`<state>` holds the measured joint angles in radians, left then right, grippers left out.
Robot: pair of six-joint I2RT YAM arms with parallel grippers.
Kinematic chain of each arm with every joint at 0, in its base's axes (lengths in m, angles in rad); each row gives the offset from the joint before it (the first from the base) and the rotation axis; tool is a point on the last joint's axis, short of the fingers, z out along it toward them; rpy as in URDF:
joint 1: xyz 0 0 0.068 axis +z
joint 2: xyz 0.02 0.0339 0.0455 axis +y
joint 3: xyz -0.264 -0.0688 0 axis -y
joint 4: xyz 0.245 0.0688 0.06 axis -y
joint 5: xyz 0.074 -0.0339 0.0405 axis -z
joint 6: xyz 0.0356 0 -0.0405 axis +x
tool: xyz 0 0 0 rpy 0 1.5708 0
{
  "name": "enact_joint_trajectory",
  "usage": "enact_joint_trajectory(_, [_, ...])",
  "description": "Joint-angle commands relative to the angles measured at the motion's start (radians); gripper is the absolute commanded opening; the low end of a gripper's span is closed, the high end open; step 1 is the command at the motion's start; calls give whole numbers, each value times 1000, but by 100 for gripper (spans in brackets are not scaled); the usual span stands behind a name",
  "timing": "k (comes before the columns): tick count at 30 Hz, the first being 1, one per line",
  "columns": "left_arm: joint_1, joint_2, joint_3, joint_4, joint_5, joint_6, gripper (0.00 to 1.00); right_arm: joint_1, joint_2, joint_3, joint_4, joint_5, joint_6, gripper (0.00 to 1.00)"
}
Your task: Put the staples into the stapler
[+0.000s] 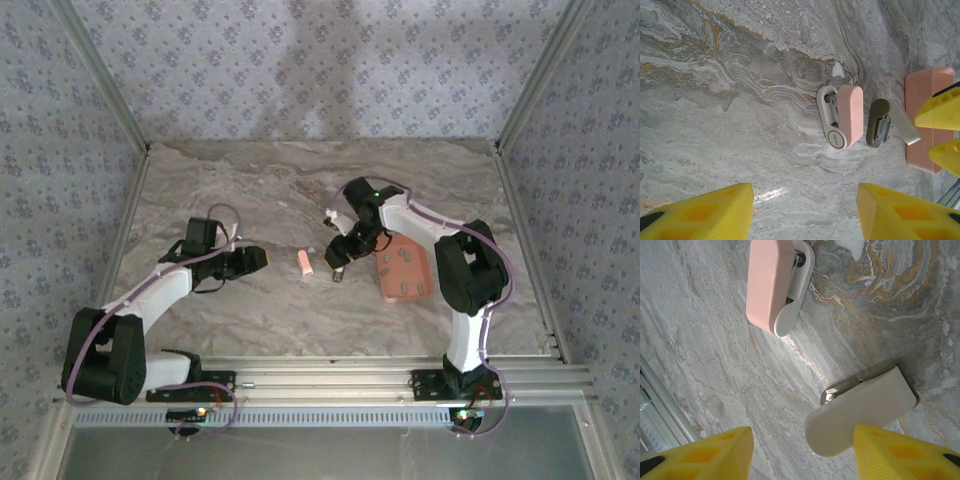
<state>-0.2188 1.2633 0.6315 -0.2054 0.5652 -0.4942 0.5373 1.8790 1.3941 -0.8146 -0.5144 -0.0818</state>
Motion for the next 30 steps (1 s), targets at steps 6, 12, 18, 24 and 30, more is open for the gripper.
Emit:
enact_joint_trajectory(6, [-20,-28,-18,26,36,13,57,-13,-201,-96,112,66,286,57])
enact_joint_trajectory(12, [-36,-31,-38,70,45,-4,57,-45,-342,-239,270,83,570,57])
enact_joint_trajectory(18, [-52,-32,-53,102,44,-12,57,-53,-427,-390,424,112,857,57])
enact_joint_trajectory(24, [-66,-17,-57,121,46,-17,57,-54,-461,-511,511,149,1076,57])
enact_joint_trajectory(30, [-74,8,-50,139,53,-18,57,-46,-412,-529,541,116,1132,57])
